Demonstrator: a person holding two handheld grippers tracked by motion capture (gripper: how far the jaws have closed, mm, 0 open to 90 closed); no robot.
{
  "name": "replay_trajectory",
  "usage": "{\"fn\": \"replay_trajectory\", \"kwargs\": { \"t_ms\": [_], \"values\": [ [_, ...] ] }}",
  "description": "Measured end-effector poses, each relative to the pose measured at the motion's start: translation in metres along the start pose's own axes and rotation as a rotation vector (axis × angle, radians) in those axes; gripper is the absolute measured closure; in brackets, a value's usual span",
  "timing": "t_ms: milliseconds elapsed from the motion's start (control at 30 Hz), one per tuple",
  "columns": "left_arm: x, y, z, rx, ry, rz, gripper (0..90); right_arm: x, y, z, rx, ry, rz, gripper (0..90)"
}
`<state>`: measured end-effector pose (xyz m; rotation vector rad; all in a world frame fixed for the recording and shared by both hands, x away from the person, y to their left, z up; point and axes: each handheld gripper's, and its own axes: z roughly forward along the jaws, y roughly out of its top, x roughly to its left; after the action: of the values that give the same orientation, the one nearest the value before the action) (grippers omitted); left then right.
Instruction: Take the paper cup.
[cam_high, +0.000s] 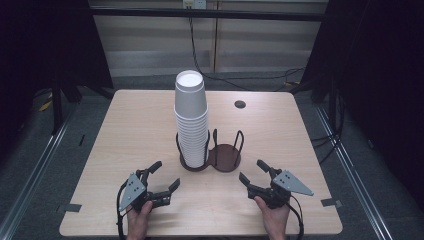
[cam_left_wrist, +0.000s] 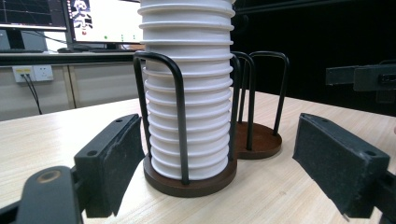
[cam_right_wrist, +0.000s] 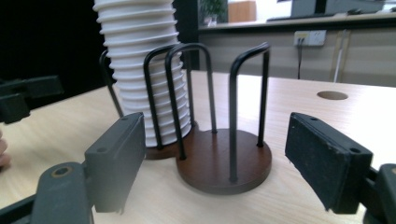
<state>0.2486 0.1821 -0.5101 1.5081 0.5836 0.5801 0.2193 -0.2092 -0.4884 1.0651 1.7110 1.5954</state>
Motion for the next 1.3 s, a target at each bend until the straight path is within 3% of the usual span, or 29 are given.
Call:
{"fn": "replay_trajectory", "kwargs": {
  "t_ms": [133, 300, 533, 767, 900, 1033, 1300],
  "values": [
    [0.0, 0.0, 0.0, 0.0, 0.0, -0.003, 15.6, 0.003, 0.009, 0.002, 0.053, 0.025, -0.003, 21.8],
    [0.0, 0.0, 0.0, -0.001, 0.0, -0.004, 15.6, 0.005, 0.015, 0.006, 0.044, 0.058, 0.011, 22.0],
    [0.0, 0.0, 0.0, -0.001, 0.004, -0.008, 15.6, 0.008, 0.026, 0.011, 0.034, 0.092, -0.007, 24.5],
    [0.0, 0.0, 0.0, 0.0, 0.004, -0.006, 15.6, 0.013, 0.039, 0.016, 0.058, 0.14, -0.006, 28.5],
    [0.0, 0.0, 0.0, 0.001, 0.0, -0.001, 15.6, 0.016, 0.045, 0.019, 0.03, 0.177, 0.017, 27.6],
    [0.0, 0.0, 0.0, 0.001, 0.001, -0.003, 15.6, 0.017, 0.053, 0.022, 0.04, 0.201, 0.028, 26.6],
    [0.0, 0.0, 0.0, 0.001, -0.003, 0.0, 15.6, 0.016, 0.067, 0.026, 0.049, 0.231, 0.01, 24.0]
  ]
}}
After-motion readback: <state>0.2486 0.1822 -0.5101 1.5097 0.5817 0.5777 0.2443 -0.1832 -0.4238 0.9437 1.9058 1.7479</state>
